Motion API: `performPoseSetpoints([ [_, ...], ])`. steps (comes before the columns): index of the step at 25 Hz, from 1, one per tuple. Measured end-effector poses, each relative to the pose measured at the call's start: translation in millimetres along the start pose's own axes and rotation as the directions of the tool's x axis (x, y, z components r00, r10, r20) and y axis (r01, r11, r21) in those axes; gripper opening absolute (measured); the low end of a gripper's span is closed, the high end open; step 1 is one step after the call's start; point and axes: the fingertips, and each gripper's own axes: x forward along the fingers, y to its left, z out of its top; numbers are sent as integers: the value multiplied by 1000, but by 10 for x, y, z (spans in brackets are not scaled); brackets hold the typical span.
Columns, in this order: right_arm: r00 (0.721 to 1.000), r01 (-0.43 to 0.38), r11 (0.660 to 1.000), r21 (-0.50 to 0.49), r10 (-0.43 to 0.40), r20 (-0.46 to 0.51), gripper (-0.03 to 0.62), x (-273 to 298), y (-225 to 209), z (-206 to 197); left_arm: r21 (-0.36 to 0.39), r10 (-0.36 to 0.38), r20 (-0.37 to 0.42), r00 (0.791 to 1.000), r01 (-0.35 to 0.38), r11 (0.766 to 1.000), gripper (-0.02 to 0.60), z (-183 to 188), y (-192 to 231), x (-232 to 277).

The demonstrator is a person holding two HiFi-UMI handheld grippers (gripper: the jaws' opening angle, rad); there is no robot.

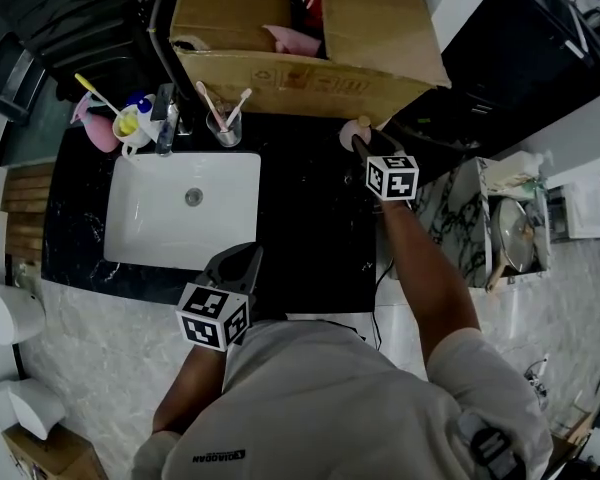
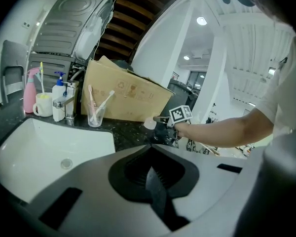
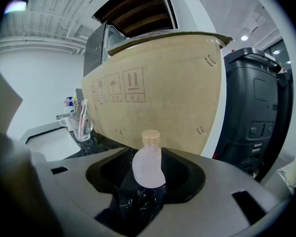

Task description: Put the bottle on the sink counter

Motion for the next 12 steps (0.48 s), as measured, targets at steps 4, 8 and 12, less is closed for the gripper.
performPoseSetpoints([
  [4, 1000, -11, 1000, -8, 11, 18, 212, -226, 77, -10, 8, -4, 7, 1000, 4, 1000, 12, -34, -150, -55],
  [8, 999, -30, 1000, -9, 30, 37, 212, -476, 174, -29, 14, -5, 15, 1000, 5, 1000, 12, -85, -296, -129],
  [12, 997, -55, 998, -2, 55, 50, 212, -737, 262, -70, 20, -7, 23, 1000, 7, 1000, 12, -151, -473, -203],
])
